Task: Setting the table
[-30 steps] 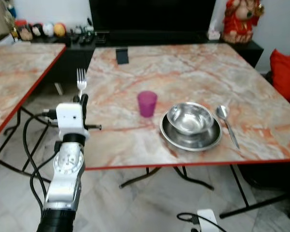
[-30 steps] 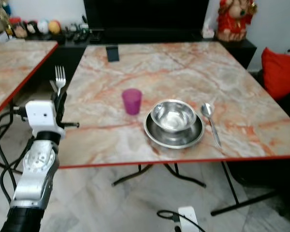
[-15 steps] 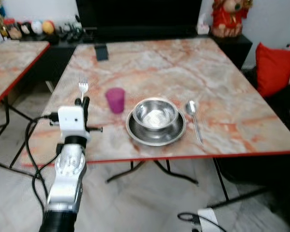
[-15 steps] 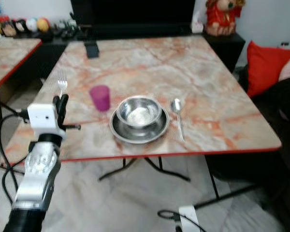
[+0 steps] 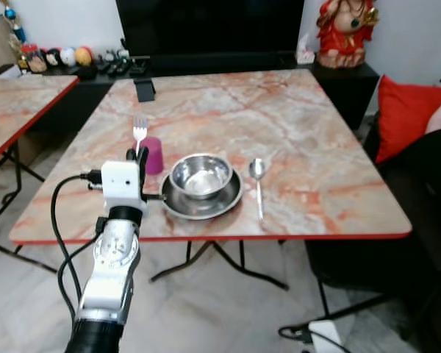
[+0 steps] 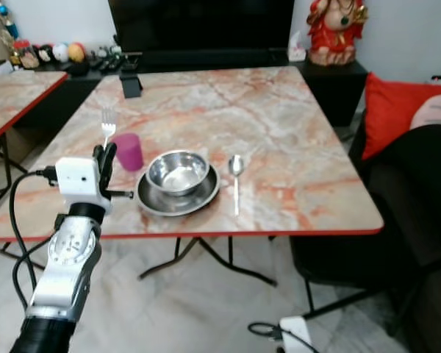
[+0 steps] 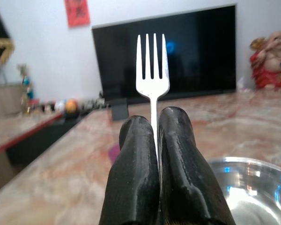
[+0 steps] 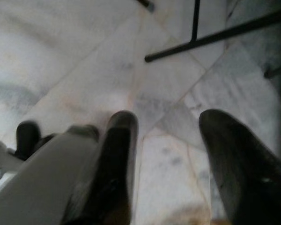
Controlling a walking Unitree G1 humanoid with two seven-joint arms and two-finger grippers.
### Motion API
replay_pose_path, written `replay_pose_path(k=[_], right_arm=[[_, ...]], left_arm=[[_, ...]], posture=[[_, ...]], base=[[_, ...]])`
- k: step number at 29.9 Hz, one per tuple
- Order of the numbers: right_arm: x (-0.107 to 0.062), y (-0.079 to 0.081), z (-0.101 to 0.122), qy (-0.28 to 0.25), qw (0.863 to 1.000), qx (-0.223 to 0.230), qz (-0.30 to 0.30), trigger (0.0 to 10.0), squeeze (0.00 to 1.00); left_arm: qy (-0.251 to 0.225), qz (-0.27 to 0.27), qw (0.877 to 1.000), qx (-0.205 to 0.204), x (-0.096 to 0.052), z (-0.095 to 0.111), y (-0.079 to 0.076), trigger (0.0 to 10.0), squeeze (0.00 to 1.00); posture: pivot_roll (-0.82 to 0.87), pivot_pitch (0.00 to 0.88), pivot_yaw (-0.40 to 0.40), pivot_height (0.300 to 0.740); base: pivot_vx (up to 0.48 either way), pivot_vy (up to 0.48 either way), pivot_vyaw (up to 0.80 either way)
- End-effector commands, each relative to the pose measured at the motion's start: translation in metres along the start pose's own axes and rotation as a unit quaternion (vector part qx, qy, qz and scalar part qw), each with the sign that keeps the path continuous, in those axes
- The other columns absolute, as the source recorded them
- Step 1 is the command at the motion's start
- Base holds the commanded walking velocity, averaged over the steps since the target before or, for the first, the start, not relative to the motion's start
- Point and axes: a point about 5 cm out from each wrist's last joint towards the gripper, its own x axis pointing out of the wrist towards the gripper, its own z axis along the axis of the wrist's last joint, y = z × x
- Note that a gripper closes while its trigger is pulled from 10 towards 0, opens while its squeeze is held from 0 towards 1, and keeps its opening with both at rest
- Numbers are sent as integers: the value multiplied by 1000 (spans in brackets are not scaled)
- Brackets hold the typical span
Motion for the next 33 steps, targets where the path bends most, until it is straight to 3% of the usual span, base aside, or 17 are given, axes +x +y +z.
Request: replay_pose_path(k=[1,28,33], right_arm=[[0,7,2,-2,1000,1,9,10000,0],[1,8,3,-4,1000,3,11,10000,0],[1,8,3,-4,1000,4,11,10000,0]], left_arm=[[-5,8,1000,9,1,2,3,10000,0],[-5,9,1000,10,3,3,5,10000,0],[0,-4,1000,-2,3,2,3,10000,0]], posture=[[-14,0,-1,707],[-16,0,5,707],[-17,0,6,707]], base=[[0,-304,0],[0,-312,0],[0,-52,0]])
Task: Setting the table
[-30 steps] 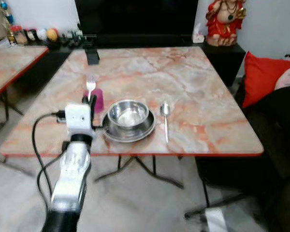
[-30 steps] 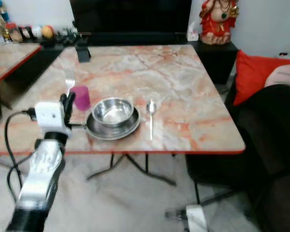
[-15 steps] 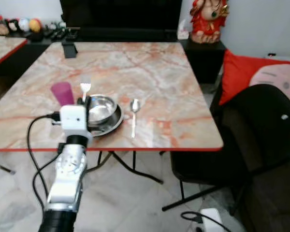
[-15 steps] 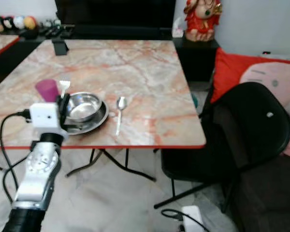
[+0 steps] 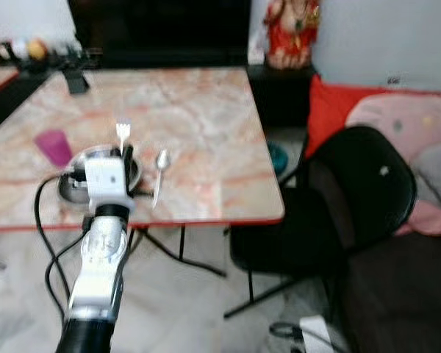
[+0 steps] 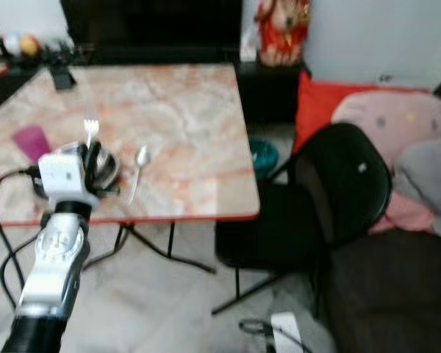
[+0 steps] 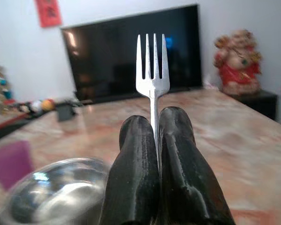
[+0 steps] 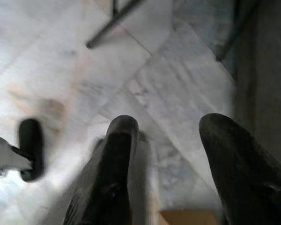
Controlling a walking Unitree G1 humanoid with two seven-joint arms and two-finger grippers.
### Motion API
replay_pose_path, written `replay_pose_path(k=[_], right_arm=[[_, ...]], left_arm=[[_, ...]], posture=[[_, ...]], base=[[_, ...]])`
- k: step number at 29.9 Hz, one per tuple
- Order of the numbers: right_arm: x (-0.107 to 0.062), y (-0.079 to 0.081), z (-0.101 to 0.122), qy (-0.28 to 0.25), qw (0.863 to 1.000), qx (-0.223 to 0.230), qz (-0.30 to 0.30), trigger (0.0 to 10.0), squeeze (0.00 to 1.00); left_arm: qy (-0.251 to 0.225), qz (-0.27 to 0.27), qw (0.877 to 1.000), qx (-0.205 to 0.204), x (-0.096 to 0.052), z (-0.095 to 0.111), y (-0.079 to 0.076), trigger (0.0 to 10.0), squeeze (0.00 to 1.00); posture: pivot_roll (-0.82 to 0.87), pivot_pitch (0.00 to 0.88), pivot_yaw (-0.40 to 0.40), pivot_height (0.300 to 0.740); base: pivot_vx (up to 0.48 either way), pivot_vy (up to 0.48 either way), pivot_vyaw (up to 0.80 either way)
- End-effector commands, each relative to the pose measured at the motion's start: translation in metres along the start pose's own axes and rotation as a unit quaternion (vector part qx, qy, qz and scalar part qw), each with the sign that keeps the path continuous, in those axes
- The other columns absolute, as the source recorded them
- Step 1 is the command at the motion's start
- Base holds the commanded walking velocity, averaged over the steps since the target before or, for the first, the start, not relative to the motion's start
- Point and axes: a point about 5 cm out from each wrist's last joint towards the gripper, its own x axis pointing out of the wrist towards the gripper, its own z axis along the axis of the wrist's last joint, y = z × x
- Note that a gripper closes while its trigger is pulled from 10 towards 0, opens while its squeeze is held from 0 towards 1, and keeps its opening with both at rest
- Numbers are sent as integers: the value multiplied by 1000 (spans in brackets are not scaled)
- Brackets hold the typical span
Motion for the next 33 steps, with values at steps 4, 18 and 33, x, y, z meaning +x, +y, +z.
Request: replay_pose_path(k=[4,18,33], right_arm=[[0,0,3,-4,1000,2,-1,10000,0],[0,0,3,-5,1000,5,-1,10000,0],[0,1,3,-6,1000,5,-1,10000,0]], left_arm=[[0,-7,1000,0,1,2,2,10000,0],[3,-4,1000,-15,2,2,4,10000,0],[1,-9,1000,-16,5,3,5,10000,0]], posture=[[-16,0,5,707],[-17,0,8,707],[-19,0,16,707]], base=[[0,0,0],[0,0,0],[200,0,0]])
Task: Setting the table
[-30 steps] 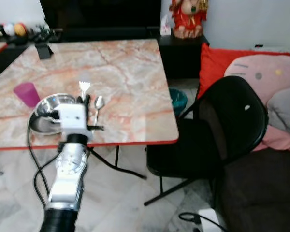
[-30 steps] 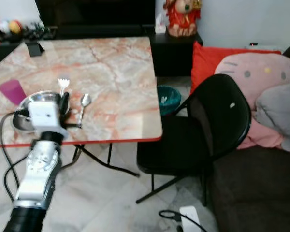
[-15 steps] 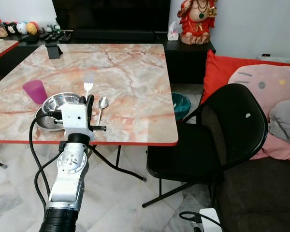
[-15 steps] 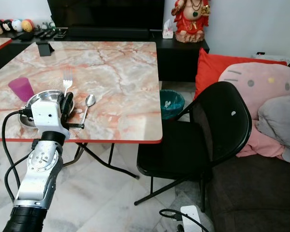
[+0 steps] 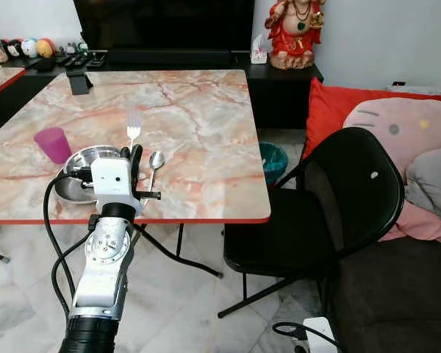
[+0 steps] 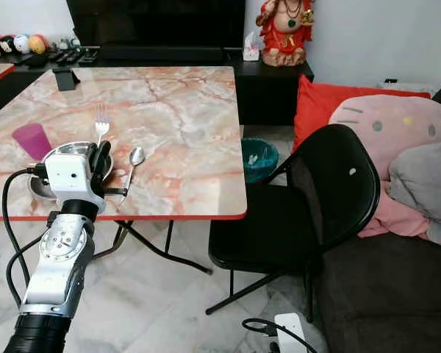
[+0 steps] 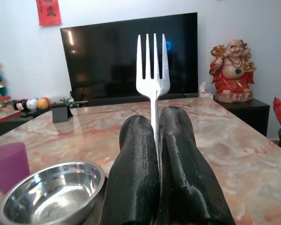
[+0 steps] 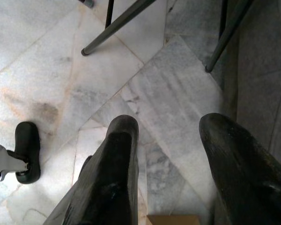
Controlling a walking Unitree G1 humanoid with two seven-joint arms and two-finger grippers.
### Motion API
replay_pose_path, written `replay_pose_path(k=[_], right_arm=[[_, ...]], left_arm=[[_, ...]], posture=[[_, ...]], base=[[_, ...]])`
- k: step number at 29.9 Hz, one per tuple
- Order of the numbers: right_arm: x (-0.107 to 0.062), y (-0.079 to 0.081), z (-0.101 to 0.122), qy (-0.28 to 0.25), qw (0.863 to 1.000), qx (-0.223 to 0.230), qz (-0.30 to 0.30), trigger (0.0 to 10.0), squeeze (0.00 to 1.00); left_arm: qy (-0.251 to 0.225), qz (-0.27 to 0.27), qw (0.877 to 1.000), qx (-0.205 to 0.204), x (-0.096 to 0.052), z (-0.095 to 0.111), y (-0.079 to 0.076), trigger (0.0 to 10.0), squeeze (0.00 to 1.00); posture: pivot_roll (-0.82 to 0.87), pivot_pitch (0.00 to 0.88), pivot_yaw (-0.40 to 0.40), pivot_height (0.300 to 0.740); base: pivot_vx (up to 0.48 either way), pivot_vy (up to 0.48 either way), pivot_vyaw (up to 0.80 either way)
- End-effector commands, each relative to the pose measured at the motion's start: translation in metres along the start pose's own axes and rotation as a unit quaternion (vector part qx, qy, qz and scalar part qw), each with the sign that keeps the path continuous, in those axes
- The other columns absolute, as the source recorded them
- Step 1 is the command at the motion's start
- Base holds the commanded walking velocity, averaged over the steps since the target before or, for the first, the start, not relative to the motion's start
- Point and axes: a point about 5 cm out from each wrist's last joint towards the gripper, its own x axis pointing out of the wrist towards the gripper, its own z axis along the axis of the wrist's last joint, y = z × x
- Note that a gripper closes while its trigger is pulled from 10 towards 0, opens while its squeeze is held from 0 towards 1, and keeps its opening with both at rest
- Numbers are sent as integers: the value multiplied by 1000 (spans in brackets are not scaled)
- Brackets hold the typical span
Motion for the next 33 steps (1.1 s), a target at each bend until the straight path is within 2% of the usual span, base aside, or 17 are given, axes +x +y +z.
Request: replay_pose_path(k=[1,16,21,23,27,31,33], right_arm=[[0,0,0,0,1000,3,-1,10000,0],[0,-1,-2,1,1000,-3,0,10000,0],[0,-1,-1,1,1000,-3,0,10000,0],[0,-1,-1,1,1000,-3,0,10000,0],[0,-1,-1,1,1000,-4,0,10000,0],[0,-1,-1,1,1000,-4,0,10000,0],[0,-1,0,1,1000,-4,1,10000,0]], left_arm=[[-4,-3,1000,1,3,3,0,10000,0],[-4,-8,1000,-1,1,3,-2,10000,0],[0,-7,1000,0,0,1,-2,10000,0],[8,-10,1000,-4,-1,0,-2,10000,0],[71,-37,996,-37,-5,-13,-9,10000,0],[92,-59,993,-54,-7,-12,-14,10000,0],[106,-62,992,-34,-9,-8,-12,10000,0]], posture=[[-19,0,16,707],[-24,0,14,707],[-22,0,12,707],[-20,0,10,707],[-17,0,7,707],[-20,0,7,707],[-19,0,7,707]], base=[[337,0,0],[356,0,0],[0,0,0],[0,0,0],[0,0,0],[0,0,0],[0,0,0]])
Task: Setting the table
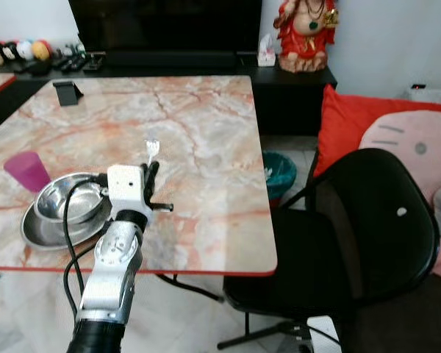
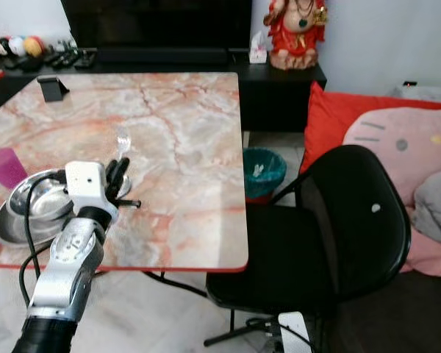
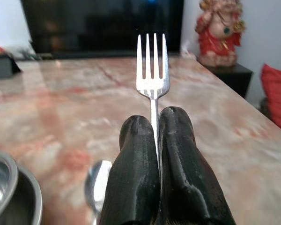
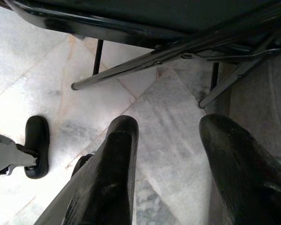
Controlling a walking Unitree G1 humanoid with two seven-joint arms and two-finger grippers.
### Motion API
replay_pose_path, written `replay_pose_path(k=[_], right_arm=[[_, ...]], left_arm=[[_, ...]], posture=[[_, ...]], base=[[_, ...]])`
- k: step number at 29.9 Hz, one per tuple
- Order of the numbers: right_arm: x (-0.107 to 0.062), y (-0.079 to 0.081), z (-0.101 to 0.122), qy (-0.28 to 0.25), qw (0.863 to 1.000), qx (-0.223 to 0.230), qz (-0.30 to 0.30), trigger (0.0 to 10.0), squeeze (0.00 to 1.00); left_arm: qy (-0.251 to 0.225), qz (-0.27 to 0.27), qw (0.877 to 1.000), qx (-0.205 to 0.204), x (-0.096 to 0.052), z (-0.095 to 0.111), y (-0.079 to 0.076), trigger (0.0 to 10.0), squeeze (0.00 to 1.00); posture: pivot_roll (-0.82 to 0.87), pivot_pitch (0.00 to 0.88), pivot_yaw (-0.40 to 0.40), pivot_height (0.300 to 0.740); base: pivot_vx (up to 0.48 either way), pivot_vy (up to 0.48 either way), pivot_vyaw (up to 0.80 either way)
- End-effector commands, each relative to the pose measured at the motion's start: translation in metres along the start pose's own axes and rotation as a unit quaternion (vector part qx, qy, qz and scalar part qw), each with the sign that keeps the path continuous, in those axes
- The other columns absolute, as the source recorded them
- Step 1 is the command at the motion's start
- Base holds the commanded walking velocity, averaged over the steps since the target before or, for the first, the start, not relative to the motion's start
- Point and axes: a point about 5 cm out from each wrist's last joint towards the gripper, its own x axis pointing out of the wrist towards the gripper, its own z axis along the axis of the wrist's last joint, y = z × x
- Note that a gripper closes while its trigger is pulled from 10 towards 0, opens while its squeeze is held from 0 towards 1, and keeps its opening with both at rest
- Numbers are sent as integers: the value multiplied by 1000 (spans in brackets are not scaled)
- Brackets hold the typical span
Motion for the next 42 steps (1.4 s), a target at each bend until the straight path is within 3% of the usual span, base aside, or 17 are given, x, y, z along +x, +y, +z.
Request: replay_pose_path(k=[1,6,11,16,19,28,42], right_arm=[[0,3,-2,4,1000,1,4,10000,0],[0,3,-2,5,1000,1,5,10000,0],[0,3,-2,6,1000,-3,7,10000,0],[0,3,-2,5,1000,-1,7,10000,0],[0,3,-1,5,1000,-1,7,10000,0],[0,2,-1,4,1000,-3,6,10000,0],[0,3,-1,4,1000,-4,7,10000,0]], left_arm=[[0,4,1000,19,-4,11,3,10000,0],[28,20,999,35,-8,12,10,10000,0],[70,24,996,49,-5,-1,21,10000,0],[89,17,995,38,-2,-7,24,10000,0],[122,8,992,30,0,-18,20,10000,0],[138,-11,990,-3,12,-26,1,10000,0],[150,-20,988,18,37,-32,-5,10000,0]], posture=[[-17,0,6,707],[-7,0,3,707],[-10,0,2,707],[-11,0,4,707],[-6,0,0,707],[-13,0,-2,707],[-18,0,1,707]], base=[[0,0,0],[0,0,0],[0,0,0],[0,0,0],[0,0,0],[0,0,0],[0,0,0]])
